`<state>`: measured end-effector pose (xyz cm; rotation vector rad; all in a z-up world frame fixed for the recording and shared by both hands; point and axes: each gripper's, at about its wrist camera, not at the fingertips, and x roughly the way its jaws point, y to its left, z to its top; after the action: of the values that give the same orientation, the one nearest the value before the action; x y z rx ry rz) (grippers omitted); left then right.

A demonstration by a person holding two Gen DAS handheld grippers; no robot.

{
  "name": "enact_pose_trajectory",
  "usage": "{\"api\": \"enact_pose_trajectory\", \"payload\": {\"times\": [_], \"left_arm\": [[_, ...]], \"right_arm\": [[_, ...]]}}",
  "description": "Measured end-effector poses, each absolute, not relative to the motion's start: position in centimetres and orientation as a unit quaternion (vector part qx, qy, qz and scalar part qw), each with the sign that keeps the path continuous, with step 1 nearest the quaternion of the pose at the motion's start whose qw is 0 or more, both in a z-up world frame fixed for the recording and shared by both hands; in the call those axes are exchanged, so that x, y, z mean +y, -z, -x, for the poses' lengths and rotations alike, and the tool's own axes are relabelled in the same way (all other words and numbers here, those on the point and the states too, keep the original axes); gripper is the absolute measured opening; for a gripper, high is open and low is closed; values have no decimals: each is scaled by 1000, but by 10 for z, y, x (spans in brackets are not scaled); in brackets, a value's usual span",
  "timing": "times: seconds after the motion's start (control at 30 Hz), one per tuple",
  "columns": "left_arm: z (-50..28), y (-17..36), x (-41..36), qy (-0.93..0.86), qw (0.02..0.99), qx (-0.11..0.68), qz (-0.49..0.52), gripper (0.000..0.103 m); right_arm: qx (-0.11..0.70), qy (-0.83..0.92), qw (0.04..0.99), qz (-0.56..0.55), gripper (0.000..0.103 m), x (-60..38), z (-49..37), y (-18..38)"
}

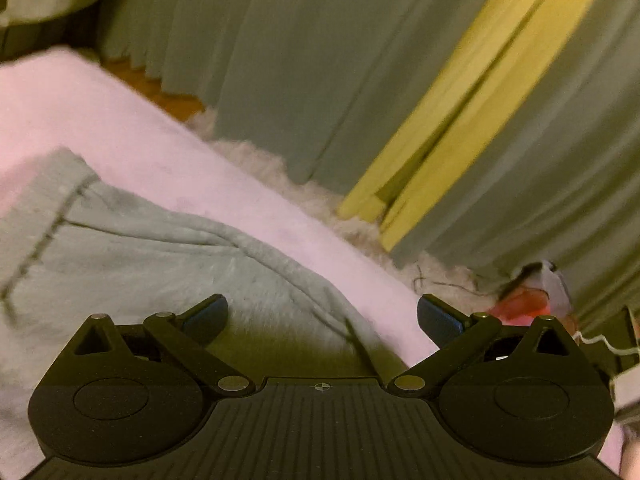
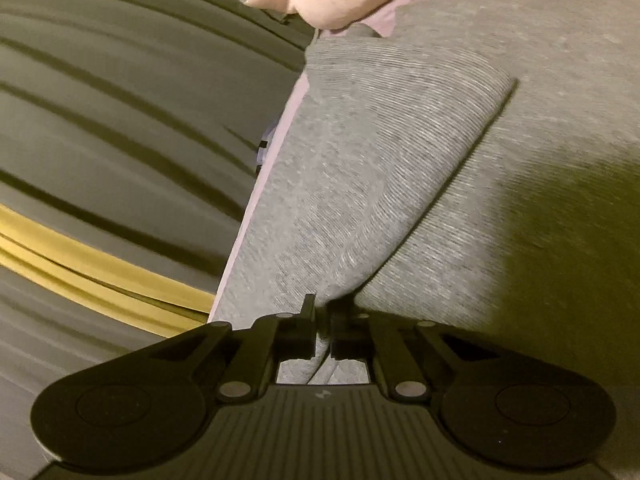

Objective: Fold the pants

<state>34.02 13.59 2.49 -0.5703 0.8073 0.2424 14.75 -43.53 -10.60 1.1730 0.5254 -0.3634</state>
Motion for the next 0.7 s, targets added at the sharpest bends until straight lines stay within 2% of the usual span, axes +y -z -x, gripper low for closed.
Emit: {"api": "enact_pose_trajectory", "payload": {"times": [0.03, 0.1, 0.23, 0.27, 0.3, 0.33, 0.47, 0.7], "left_arm": [[-347, -16, 140, -122, 863, 394, 290, 97], [-361, -1, 146, -138, 839, 420, 317, 76], [-383, 5, 146, -148, 829, 452, 295, 69], [-385, 5, 144, -148, 826, 457, 295, 60], [-385, 6, 144, -147, 827, 457, 293, 27], [-383, 5, 145, -145, 827, 457, 294, 14], [-347, -2, 157, -135, 835, 402, 350, 11], [-234, -62, 154, -99, 878, 327, 335, 10]], "right_arm": [[243, 167, 788, -541, 4, -435, -151, 107], [238, 162, 791, -540, 4, -435, -149, 107], [232, 157, 793, -542, 4, -435, -142, 108], [230, 156, 793, -542, 4, -435, -142, 109], [229, 156, 793, -543, 4, -436, -141, 109], [229, 156, 793, -543, 4, -435, -142, 109], [237, 148, 799, -532, 5, -438, -143, 105], [205, 144, 815, -522, 5, -441, -128, 79]]}}
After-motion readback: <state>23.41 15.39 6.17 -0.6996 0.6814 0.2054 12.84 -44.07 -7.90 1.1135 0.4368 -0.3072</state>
